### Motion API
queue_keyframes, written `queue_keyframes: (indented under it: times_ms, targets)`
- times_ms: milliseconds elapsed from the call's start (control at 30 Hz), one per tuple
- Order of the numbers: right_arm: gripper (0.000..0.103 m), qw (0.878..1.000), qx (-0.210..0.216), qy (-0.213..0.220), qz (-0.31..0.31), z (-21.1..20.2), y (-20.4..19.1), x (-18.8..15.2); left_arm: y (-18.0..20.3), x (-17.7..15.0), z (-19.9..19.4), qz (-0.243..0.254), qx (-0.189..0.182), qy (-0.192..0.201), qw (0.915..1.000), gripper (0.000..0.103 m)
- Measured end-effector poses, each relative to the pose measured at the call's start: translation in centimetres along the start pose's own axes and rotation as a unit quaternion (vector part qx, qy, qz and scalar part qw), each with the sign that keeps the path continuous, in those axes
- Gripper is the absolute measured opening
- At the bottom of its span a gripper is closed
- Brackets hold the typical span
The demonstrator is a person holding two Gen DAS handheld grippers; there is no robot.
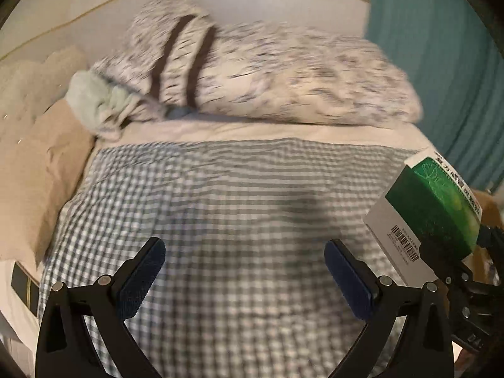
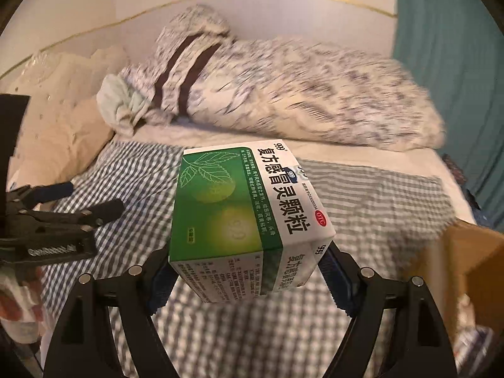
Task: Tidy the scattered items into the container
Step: 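Lift the medicine box and carry it over the cardboard box, then lower the medicine box into the box and open the right tool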
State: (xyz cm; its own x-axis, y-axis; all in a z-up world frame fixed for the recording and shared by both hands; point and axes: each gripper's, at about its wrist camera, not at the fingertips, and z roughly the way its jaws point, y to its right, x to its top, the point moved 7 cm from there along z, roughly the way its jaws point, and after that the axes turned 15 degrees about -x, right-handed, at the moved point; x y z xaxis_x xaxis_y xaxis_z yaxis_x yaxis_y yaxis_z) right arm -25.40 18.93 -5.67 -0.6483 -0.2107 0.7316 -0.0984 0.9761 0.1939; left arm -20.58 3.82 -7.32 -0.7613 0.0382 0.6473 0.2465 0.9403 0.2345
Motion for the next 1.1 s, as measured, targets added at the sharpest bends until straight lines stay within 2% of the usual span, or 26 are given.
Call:
queue_keyframes:
  times_ms: [167,400,500,633,800,967,1033,1067,1100]
  targets:
    - [0.080,0.998,-0.040,0.013,0.043,-5.0,7.0,-1.9,8.7,-1.3,-1.2,0.050,-0.040,0.000,0.9980,0.103]
    - [0.080,0.990,-0.092,0.014,0.108,-10.3,17.5,-6.1,20.5,-3.2,-1.9,0.108,-0.088,-0.002,0.9902,0.103]
    - [0.080,0.985,-0.110,0.010,0.131,-11.3,21.3,-7.7,24.9,-4.4,-1.2,0.130,-0.105,-0.011,0.9859,0.103]
    - [0.080,0.979,-0.123,-0.004,0.164,-11.6,25.9,-10.2,28.5,-5.8,0.1,0.146,-0.110,-0.023,0.9829,0.103]
    - [0.080,0.972,-0.110,-0.026,0.206,-9.7,28.9,-12.5,29.9,-6.9,1.7,0.139,-0.101,-0.029,0.9846,0.103]
    - [0.083,0.971,-0.099,-0.029,0.217,-7.5,29.0,-12.4,28.3,-6.5,2.4,0.105,-0.080,-0.024,0.9909,0.103]
    - [0.098,0.971,-0.099,-0.041,0.212,-6.6,29.0,-12.5,27.4,-6.3,2.6,0.093,-0.075,-0.022,0.9926,0.103]
    - [0.103,0.971,-0.114,-0.049,0.207,-6.1,28.9,-12.5,26.9,-6.2,2.6,0.088,-0.071,-0.021,0.9933,0.103]
    - [0.103,0.970,-0.131,-0.053,0.200,-5.8,28.9,-12.5,26.4,-6.2,2.6,0.084,-0.067,-0.019,0.9940,0.103]
